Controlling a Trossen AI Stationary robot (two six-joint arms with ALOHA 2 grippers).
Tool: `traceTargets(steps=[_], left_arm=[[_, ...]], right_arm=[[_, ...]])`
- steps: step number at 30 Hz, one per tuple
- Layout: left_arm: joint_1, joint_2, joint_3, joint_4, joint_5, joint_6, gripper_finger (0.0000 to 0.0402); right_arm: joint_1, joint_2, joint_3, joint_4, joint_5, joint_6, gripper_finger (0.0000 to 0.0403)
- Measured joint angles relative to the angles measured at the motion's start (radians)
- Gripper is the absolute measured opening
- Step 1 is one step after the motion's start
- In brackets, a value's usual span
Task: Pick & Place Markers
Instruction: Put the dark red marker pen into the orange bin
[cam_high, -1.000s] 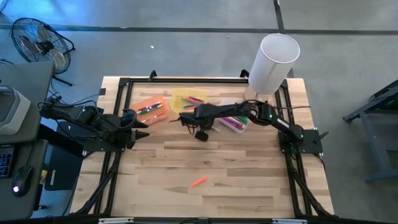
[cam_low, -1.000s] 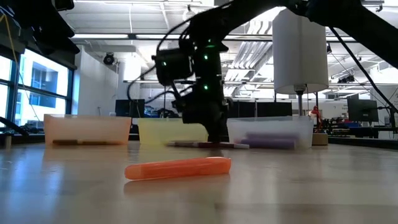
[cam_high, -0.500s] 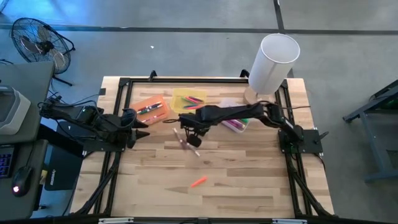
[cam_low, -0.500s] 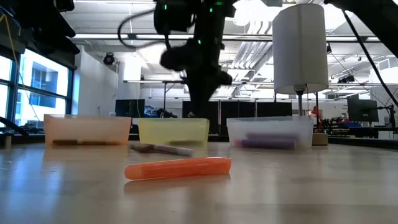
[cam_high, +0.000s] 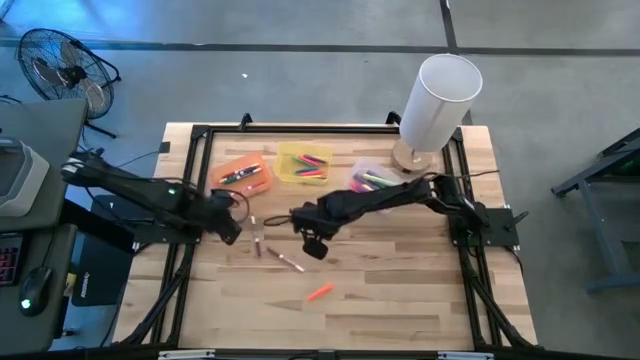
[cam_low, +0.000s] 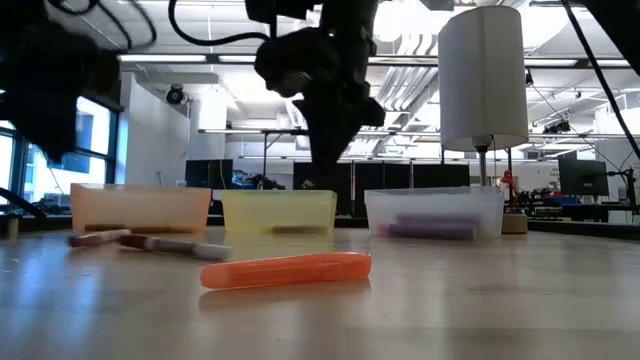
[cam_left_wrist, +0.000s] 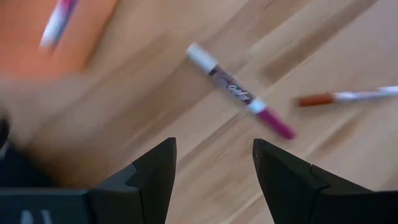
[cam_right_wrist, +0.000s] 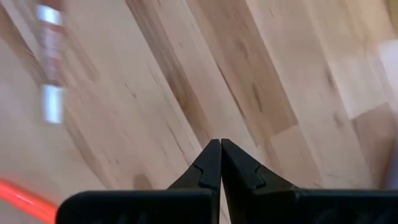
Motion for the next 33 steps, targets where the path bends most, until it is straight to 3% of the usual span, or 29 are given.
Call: traceTargets(steps=[8,12,19,27,30,33], left_arm=[[0.000,0.295,0.000,0.063,0.125,0.014,0.0209],[0.000,0.423,0.000,0.082,0.162,-0.073,0.0209],[0.000,0.614,0.004,0.093,0.229,-0.169,0.0209],[0.001,0.677,0.005,0.124,0.274,-0.306,0.0208],[0.001,0.672,0.003,0.126,0.282,-0.351,0.0208],[0.001,0.648,-0.001,0.146,0.289,-0.391,0.0208]], right_arm=[[0.028,-0.001,-0.045,0.021,-0.018,-0.010,0.0000],[0.035,-0.020,-0.047,0.014,-0.019,-0.055,0.0000],[0.064,-0.149,-0.046,-0.086,0.113,-0.141,0.0000],[0.098,-0.342,-0.046,-0.258,0.304,-0.142,0.0000],[0.110,-0.405,-0.048,-0.343,0.341,-0.128,0.0000],[0.115,-0.506,-0.147,-0.317,0.341,-0.128,0.0000]])
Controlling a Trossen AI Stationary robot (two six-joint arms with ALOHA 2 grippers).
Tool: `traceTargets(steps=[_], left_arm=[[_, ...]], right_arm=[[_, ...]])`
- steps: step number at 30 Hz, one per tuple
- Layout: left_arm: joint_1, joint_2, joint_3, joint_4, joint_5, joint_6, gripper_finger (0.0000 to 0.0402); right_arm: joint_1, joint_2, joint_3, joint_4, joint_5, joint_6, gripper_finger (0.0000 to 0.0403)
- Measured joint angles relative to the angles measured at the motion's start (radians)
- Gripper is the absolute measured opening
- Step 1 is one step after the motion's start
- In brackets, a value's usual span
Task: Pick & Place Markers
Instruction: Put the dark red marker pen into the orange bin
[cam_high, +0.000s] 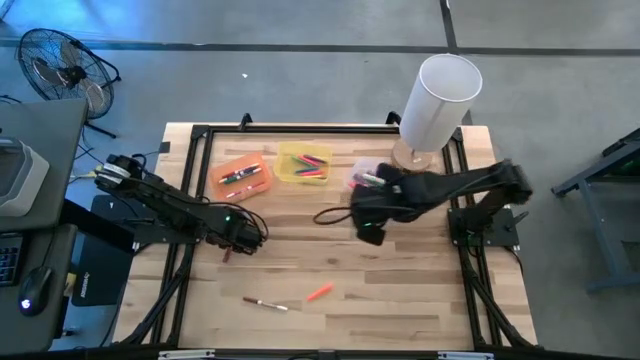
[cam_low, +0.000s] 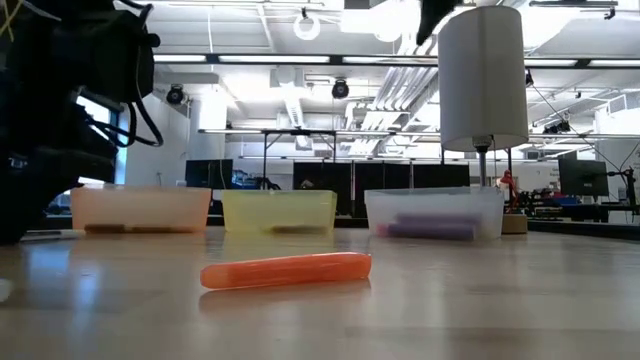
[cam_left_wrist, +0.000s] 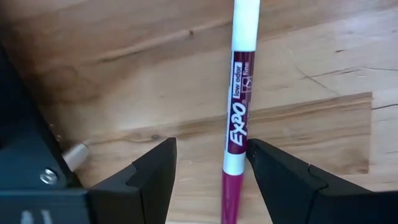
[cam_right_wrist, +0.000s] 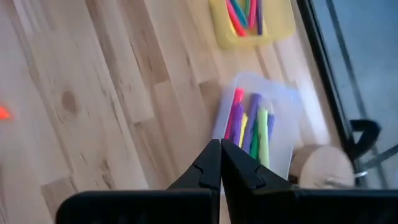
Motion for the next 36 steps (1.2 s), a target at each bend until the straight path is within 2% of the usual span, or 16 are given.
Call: traceTargets(steps=[9,12,16,20,33,36], left_arm=[[-0.001,-0.003,0.022,0.105,0.015,-0.034,0.0199],[-0.002,-0.001,0.030,0.141,-0.011,-0.029,0.0170],[-0.002,-0.002,0.032,0.154,-0.024,-0.038,0.0104],[-0.002,0.002,0.036,0.161,-0.055,-0.040,0.0028],[-0.002,0.002,0.038,0.153,-0.067,-0.074,0.0030],[-0.002,0.007,0.072,0.109,-0.079,-0.069,0.0029]], right_arm=[[0.020,-0.483,-0.652,0.450,-0.123,0.174,0.0000],[0.037,-0.616,-0.815,0.575,-0.152,0.231,0.0000],[0.056,-0.750,-0.970,0.708,-0.158,0.310,0.0000],[0.069,-0.826,-1.061,0.799,-0.168,0.339,0.0000],[0.057,-0.845,-1.094,0.815,-0.168,0.256,0.0000],[0.049,-0.845,-1.094,0.815,-0.168,0.253,0.0000]])
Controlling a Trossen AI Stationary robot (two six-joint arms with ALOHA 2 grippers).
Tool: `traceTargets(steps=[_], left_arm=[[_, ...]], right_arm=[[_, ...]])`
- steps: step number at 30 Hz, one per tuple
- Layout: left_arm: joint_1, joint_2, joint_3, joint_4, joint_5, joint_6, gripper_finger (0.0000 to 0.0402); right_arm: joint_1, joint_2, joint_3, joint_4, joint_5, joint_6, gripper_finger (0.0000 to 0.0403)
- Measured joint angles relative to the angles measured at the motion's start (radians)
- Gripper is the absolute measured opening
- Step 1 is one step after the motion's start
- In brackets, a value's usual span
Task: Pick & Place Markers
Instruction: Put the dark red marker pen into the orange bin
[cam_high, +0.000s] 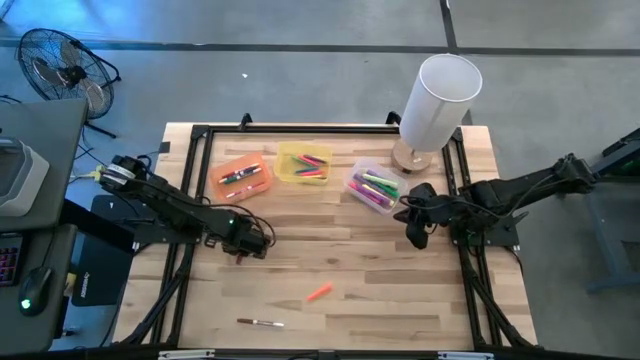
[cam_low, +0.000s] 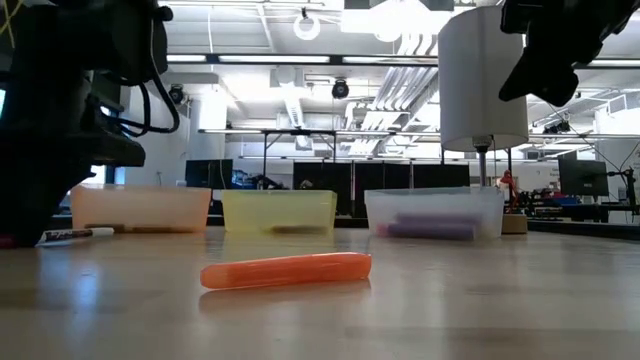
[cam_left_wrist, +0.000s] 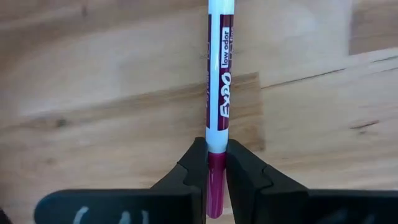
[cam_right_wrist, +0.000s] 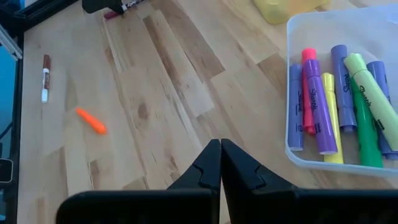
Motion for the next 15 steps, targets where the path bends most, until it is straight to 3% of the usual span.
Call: traceTargets(steps=[5,10,15], left_arm=[[0.010,-0.035,0.111,-0.075,-0.169,0.091,0.0029],[0.090,-0.112,0.205,-0.188,-0.178,0.275,0.0029],[0.240,-0.200,0.276,-0.313,-0.192,0.527,0.0029]], right_arm=[[-0.007,0.000,0.000,0.000,-0.014,-0.011,0.0000],[-0.007,0.000,0.000,0.024,-0.009,-0.027,0.0000],[-0.007,0.000,0.000,0.031,0.012,-0.011,0.0000]])
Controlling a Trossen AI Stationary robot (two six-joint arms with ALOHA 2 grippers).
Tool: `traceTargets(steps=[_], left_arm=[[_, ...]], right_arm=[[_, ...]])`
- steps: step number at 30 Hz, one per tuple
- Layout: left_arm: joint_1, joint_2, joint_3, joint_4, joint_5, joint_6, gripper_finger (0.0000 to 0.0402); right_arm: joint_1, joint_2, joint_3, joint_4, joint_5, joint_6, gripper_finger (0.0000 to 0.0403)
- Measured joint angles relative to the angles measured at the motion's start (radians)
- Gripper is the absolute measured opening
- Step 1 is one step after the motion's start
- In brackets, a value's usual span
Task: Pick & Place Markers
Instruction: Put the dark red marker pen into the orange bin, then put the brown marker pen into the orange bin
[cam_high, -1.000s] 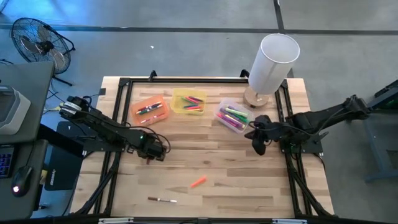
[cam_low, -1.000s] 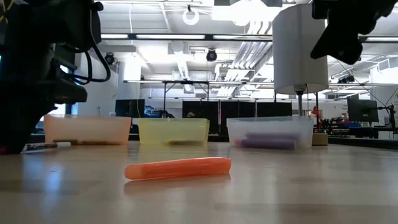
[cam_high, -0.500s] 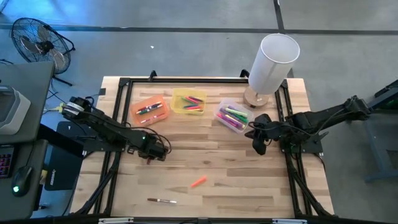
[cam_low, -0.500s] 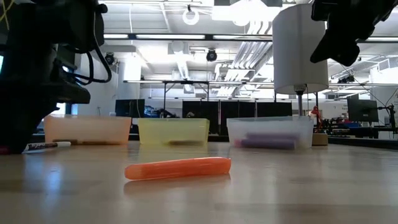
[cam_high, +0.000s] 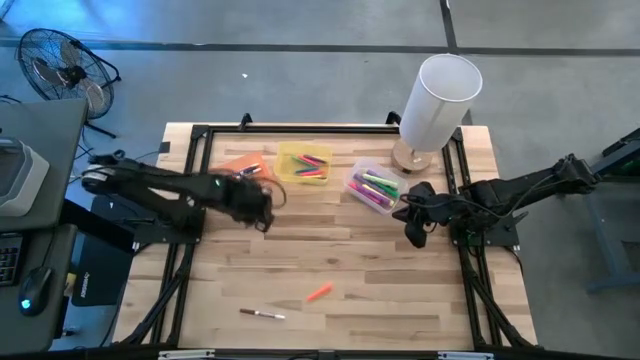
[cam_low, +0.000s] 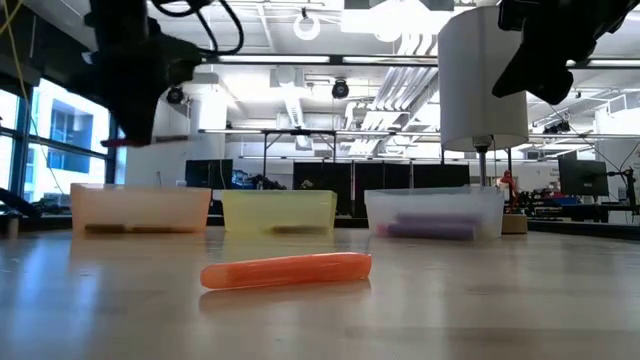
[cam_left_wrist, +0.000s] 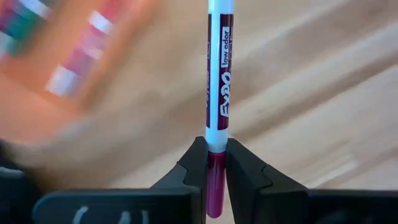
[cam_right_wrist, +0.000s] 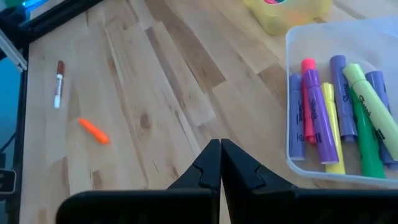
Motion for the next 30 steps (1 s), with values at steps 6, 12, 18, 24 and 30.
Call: traceTargets(steps=[6,12,18,24,30], left_arm=[[0.269,-0.069,0.033,-0.079,0.022,0.396,0.0029],[0.556,-0.040,0.033,-0.064,0.135,0.841,0.0029],[0.700,0.085,0.032,-0.040,0.156,1.077,0.0029],[0.717,0.234,0.032,-0.037,0.100,1.153,0.0062],[0.718,0.311,0.032,-0.023,0.101,1.174,0.0087]], right_arm=[[0.000,0.000,0.000,0.000,0.016,0.052,0.0000],[0.000,0.000,0.000,0.033,0.061,0.075,0.0000],[-0.008,0.000,0.001,0.080,0.124,0.119,0.0000],[-0.043,0.000,0.001,0.087,0.135,0.150,0.0000],[-0.073,0.000,0.001,0.090,0.139,0.150,0.0000]])
